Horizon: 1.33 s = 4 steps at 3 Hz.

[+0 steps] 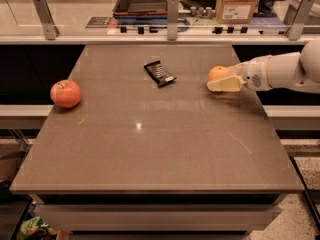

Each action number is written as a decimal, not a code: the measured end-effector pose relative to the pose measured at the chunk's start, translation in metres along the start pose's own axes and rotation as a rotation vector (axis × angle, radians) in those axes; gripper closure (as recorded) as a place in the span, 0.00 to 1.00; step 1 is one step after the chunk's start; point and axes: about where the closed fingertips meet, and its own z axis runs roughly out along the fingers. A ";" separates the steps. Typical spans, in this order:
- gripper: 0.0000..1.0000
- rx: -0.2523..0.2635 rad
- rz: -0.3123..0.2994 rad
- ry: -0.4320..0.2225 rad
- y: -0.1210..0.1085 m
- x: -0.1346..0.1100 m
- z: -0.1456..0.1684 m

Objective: Move orange near apple

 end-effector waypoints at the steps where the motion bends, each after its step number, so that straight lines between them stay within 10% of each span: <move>1: 0.65 -0.005 0.000 0.000 0.001 0.000 0.003; 2: 0.88 -0.009 -0.001 0.001 0.003 0.000 0.005; 4: 1.00 -0.035 -0.004 0.007 0.009 -0.003 0.010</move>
Offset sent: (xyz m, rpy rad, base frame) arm 0.0004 0.0023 -0.0011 0.0008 0.0017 0.0037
